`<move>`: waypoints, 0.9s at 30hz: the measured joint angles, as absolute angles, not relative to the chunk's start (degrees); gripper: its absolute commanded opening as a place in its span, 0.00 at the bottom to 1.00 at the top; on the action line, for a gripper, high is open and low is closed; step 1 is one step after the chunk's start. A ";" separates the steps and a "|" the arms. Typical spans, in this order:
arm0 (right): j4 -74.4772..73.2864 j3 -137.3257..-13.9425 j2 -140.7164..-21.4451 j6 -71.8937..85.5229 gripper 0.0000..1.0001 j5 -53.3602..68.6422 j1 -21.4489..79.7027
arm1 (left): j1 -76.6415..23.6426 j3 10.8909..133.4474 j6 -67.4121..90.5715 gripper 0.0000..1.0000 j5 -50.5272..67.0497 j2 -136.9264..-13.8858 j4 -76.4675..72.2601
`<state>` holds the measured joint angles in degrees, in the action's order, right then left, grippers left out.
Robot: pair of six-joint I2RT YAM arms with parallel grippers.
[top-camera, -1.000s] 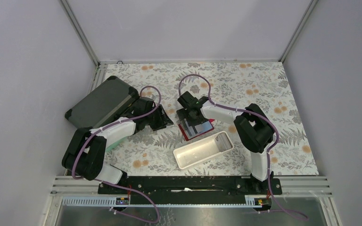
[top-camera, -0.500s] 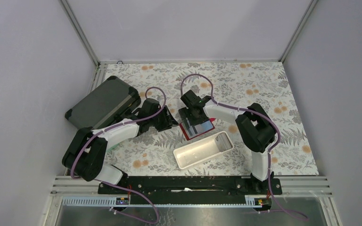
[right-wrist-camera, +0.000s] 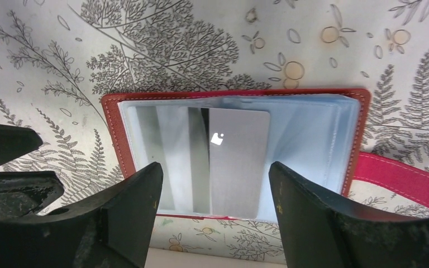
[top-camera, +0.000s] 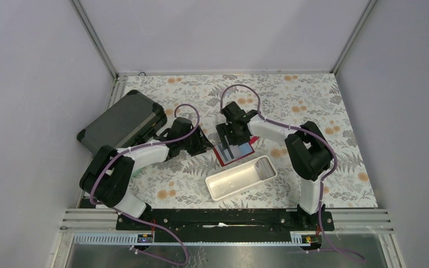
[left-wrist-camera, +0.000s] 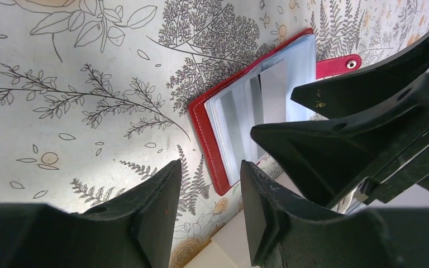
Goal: Put the credit cards into the card holder
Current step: Insert the credit card into the card holder.
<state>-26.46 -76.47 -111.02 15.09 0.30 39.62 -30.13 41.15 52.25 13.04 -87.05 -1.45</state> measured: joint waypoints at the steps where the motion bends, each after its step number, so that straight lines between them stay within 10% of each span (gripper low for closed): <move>1: -26.46 -76.47 -110.80 14.98 0.72 1.19 38.92 | -30.20 41.15 52.45 0.44 13.04 -87.22 -1.74; 27: -24.73 -75.99 -111.44 13.61 0.45 10.22 31.59 | -31.94 42.02 55.35 0.37 13.19 -94.65 -7.29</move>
